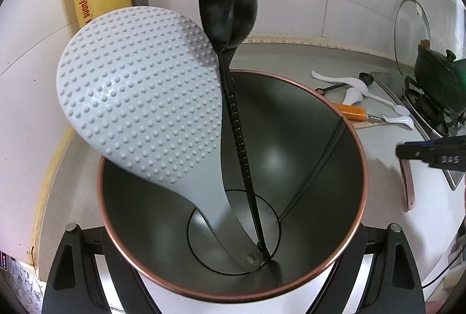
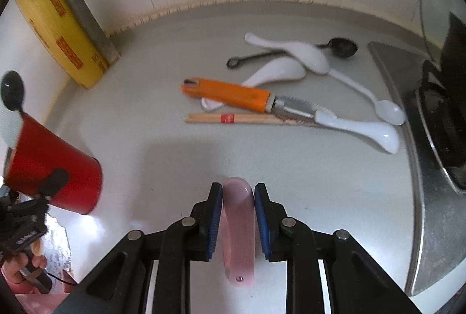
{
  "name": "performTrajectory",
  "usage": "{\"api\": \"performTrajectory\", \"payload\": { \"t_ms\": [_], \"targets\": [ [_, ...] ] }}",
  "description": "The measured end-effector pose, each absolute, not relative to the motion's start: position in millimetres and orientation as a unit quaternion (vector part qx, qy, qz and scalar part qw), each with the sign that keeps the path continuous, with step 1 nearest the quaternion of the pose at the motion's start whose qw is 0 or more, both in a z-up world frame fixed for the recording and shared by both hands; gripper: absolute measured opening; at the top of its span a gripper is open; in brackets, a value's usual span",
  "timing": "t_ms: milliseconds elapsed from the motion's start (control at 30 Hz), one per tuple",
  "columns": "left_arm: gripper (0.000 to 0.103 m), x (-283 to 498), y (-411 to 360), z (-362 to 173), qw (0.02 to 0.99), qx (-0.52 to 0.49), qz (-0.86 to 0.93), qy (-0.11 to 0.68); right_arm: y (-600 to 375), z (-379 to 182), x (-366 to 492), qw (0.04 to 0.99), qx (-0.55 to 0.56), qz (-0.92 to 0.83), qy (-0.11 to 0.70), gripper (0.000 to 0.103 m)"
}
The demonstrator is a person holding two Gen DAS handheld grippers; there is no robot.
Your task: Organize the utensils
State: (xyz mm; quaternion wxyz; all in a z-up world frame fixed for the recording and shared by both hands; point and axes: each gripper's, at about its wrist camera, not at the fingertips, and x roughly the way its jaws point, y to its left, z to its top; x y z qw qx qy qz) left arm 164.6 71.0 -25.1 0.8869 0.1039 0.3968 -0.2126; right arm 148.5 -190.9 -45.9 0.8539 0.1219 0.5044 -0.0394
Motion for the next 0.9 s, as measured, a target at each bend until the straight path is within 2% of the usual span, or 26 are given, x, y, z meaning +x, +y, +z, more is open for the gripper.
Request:
{"api": "performTrajectory", "payload": {
  "t_ms": [333, 900],
  "targets": [
    [0.091, 165, 65, -19, 0.885, 0.107, -0.199, 0.407, -195, -18, 124, 0.879, 0.132, -0.037, 0.456, 0.024],
    [0.091, 146, 39, -15, 0.884, 0.104, -0.182, 0.419, -221, -5, 108, 0.896, 0.130, 0.009, 0.424, 0.023]
  ]
}}
